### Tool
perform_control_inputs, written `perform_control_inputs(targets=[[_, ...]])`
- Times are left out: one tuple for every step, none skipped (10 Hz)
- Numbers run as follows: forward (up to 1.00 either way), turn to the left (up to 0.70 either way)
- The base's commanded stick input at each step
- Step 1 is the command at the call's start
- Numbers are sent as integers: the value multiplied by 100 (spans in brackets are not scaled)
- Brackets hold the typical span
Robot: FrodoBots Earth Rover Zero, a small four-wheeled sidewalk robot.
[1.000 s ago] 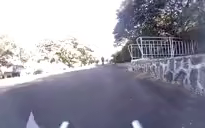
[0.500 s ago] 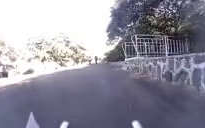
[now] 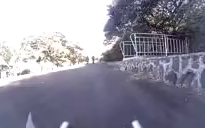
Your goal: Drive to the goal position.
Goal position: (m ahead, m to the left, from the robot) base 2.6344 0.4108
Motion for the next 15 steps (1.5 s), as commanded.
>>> perform_control_inputs(targets=[[70, 0], [70, 0], [70, 0], [70, 0], [70, 0], [70, 0], [70, 0], [70, 0], [70, 0], [70, 0], [70, 0], [70, 0], [70, 0], [70, 0], [70, 0]])
